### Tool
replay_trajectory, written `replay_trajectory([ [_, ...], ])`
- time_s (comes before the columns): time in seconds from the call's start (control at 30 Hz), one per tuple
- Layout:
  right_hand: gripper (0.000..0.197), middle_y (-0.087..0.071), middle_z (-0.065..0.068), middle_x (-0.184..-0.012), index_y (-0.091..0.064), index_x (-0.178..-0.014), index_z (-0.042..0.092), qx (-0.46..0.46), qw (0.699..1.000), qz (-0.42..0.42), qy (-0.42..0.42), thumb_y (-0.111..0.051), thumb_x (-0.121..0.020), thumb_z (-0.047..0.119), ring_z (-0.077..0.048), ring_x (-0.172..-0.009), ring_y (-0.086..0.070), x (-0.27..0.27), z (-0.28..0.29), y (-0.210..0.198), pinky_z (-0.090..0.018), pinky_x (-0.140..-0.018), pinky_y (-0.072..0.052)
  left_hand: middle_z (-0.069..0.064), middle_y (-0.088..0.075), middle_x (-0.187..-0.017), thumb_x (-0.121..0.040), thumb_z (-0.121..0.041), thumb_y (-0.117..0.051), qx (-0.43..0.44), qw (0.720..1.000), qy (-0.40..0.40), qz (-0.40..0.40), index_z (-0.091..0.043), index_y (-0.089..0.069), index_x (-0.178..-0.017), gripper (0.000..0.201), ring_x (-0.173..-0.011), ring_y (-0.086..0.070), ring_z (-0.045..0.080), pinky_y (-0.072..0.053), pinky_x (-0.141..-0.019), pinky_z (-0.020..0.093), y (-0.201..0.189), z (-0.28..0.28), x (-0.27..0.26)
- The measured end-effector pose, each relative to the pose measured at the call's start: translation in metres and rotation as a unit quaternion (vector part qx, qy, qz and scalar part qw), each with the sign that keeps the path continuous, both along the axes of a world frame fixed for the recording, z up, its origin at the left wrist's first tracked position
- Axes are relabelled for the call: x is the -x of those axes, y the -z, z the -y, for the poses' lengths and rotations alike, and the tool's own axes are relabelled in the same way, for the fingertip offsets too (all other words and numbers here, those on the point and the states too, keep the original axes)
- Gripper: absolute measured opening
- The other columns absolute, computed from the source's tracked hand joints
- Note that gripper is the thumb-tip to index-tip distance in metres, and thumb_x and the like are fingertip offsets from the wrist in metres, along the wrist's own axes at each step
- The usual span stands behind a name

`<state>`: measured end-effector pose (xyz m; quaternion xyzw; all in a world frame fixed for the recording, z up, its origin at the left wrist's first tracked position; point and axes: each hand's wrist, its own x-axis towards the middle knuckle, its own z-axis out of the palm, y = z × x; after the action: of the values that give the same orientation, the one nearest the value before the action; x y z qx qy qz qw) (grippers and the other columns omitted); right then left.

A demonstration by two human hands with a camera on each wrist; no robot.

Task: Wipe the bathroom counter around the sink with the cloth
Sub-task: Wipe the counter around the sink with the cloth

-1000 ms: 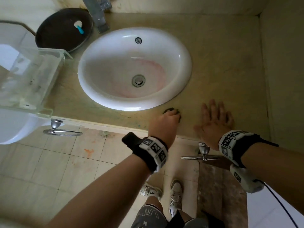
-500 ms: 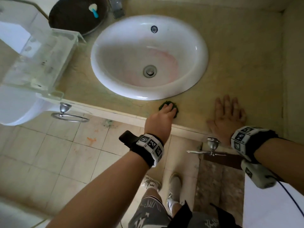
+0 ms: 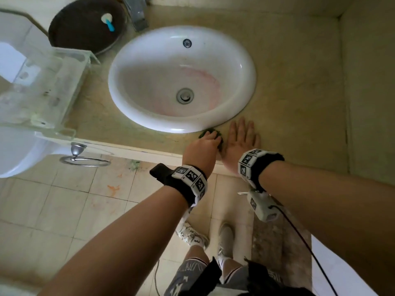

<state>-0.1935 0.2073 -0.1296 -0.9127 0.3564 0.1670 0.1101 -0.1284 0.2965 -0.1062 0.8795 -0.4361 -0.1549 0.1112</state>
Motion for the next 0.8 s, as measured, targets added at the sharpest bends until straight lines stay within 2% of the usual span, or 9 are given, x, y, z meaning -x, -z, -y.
replay_trajectory([
  [0.2,0.083,0.025,-0.012,-0.155,0.016,-0.149,0.013,-0.026,0.999,-0.018,-0.008,-0.030,-0.092,0.053,-0.037,-0.142,0.020,-0.002,0.007,0.001,-0.052,-0.116,0.002,-0.007,-0.040,-0.148,-0.099,-0.020,-0.042,-0.002,1.000,0.012,-0.004,-0.025,-0.053,-0.134,0.036,-0.138,-0.037,0.013,-0.042,-0.104,0.033,0.003,-0.006,-0.007],
  [0.3,0.085,0.028,-0.011,-0.154,0.018,-0.148,0.014,-0.036,0.999,-0.031,-0.011,-0.033,-0.093,0.053,-0.036,-0.141,0.023,-0.003,0.009,0.001,-0.052,-0.115,0.004,-0.005,-0.047,-0.144,-0.097,-0.018,-0.048,0.023,1.000,0.000,0.005,-0.023,-0.059,-0.128,0.033,-0.134,-0.043,0.015,-0.045,-0.100,0.034,0.006,-0.013,-0.014],
  [0.4,0.087,0.032,-0.011,-0.152,0.021,-0.147,0.015,-0.043,0.998,-0.037,-0.017,-0.035,-0.092,0.052,-0.036,-0.140,0.027,-0.003,0.009,-0.001,-0.051,-0.114,0.008,0.000,-0.056,-0.135,-0.093,-0.015,-0.056,0.051,0.998,-0.011,0.020,-0.020,-0.067,-0.119,0.028,-0.126,-0.052,0.019,-0.052,-0.091,0.039,0.011,-0.023,-0.022],
  [0.5,0.086,0.032,-0.011,-0.152,0.020,-0.147,0.015,-0.050,0.998,-0.034,-0.017,-0.034,-0.092,0.050,-0.036,-0.140,0.027,-0.003,0.009,-0.004,-0.051,-0.114,0.009,0.005,-0.068,-0.118,-0.080,-0.008,-0.070,0.095,0.994,-0.010,0.048,-0.016,-0.074,-0.102,0.023,-0.108,-0.066,0.024,-0.060,-0.070,0.041,0.015,-0.028,-0.024],
  [0.57,0.085,0.032,-0.011,-0.152,0.020,-0.148,0.015,-0.047,0.998,-0.030,-0.020,-0.034,-0.092,0.050,-0.036,-0.140,0.027,-0.002,0.010,-0.004,-0.051,-0.114,0.009,0.006,-0.071,-0.112,-0.074,-0.005,-0.075,0.095,0.993,-0.020,0.065,-0.015,-0.076,-0.096,0.024,-0.101,-0.069,0.025,-0.060,-0.064,0.040,0.015,-0.025,-0.021],
  [0.7,0.085,0.031,-0.012,-0.153,0.019,-0.148,0.015,-0.046,0.998,-0.023,-0.021,-0.034,-0.092,0.051,-0.037,-0.140,0.026,-0.001,0.010,-0.003,-0.052,-0.114,0.008,0.003,-0.065,-0.124,-0.084,-0.009,-0.064,0.059,0.997,-0.019,0.050,-0.017,-0.072,-0.108,0.026,-0.114,-0.062,0.024,-0.055,-0.079,0.037,0.009,-0.014,-0.014],
  [0.8,0.077,0.026,-0.011,-0.155,0.015,-0.150,0.016,-0.036,0.999,-0.002,-0.011,-0.028,-0.094,0.048,-0.037,-0.141,0.022,0.000,0.006,-0.003,-0.053,-0.114,0.005,-0.002,-0.050,-0.142,-0.095,-0.014,-0.050,0.008,0.999,0.007,0.030,-0.020,-0.060,-0.127,0.035,-0.132,-0.046,0.018,-0.049,-0.093,0.036,0.005,-0.001,-0.002],
])
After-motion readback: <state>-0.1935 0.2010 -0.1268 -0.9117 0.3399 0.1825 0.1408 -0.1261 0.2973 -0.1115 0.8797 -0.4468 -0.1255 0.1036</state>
